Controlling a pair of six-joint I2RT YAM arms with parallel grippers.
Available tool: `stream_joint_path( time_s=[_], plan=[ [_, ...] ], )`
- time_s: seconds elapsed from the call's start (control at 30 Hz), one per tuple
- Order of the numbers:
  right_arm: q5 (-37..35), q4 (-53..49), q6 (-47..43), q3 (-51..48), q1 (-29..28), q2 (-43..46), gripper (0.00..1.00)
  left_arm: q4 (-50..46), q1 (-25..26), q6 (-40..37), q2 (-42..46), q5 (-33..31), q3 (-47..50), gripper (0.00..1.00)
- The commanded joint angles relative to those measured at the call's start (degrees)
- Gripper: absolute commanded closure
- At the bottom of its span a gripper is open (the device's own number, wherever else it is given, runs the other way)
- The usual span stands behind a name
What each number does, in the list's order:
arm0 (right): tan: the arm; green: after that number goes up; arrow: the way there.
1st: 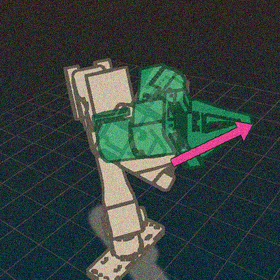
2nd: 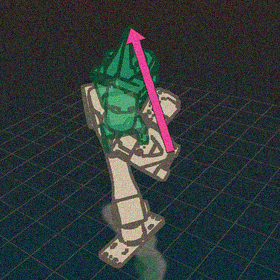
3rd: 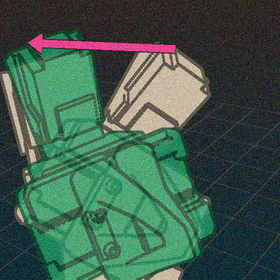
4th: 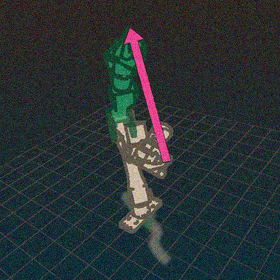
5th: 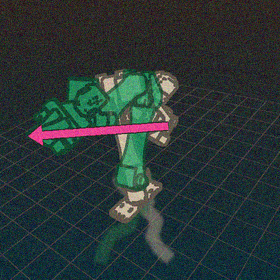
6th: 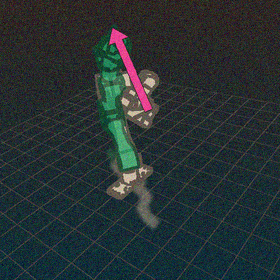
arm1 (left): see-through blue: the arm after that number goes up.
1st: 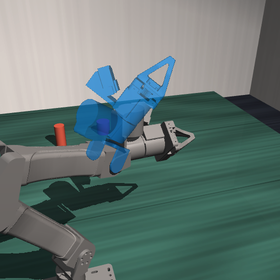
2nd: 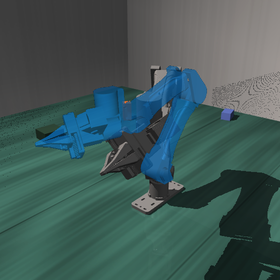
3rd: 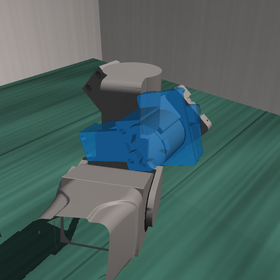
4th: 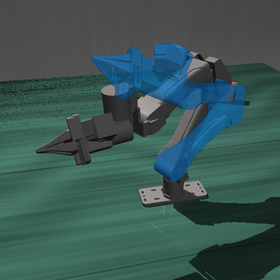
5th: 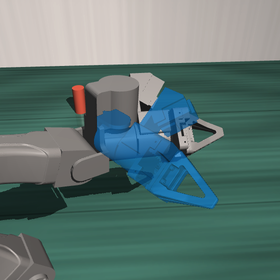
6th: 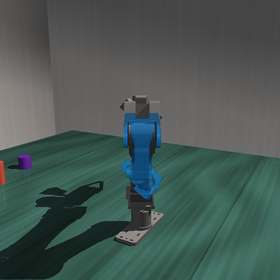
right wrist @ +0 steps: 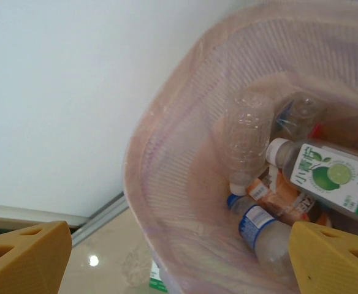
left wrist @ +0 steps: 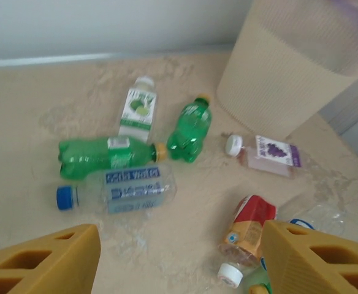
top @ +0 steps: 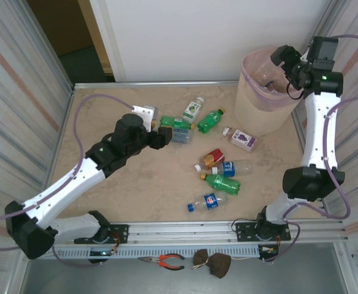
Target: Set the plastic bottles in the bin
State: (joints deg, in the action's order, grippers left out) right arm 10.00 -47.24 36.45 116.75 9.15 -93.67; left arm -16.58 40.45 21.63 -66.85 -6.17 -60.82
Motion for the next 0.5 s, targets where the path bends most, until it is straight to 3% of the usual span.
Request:
stream_joint_path(
  time_s=[0.0,0.1,0.2,0.47],
  plan=[
    [-2.9,-1.3,-4.7,-2.9,0.3,4.6,0.09,-3.2,-1.6,12.1,-2.1,-4.8,-2.5,0.32],
    [-3.3,-0.3,-5.5,-6.5,0.6,8.1,0.07,-7.1,-3.6,22.0,-5.8,-7.7,-5.2,0.38],
    [-3.1,0.5,-5.6,-8.9,1.1,10.8,0.07,-12.0,-7.2,31.7,-10.3,-5.7,-8.9,0.48],
    [-3.1,1.5,-5.9,-15.7,1.7,15.7,0.07,-20.5,-14.7,47.9,-24.5,4.0,-18.8,0.49]
  ],
)
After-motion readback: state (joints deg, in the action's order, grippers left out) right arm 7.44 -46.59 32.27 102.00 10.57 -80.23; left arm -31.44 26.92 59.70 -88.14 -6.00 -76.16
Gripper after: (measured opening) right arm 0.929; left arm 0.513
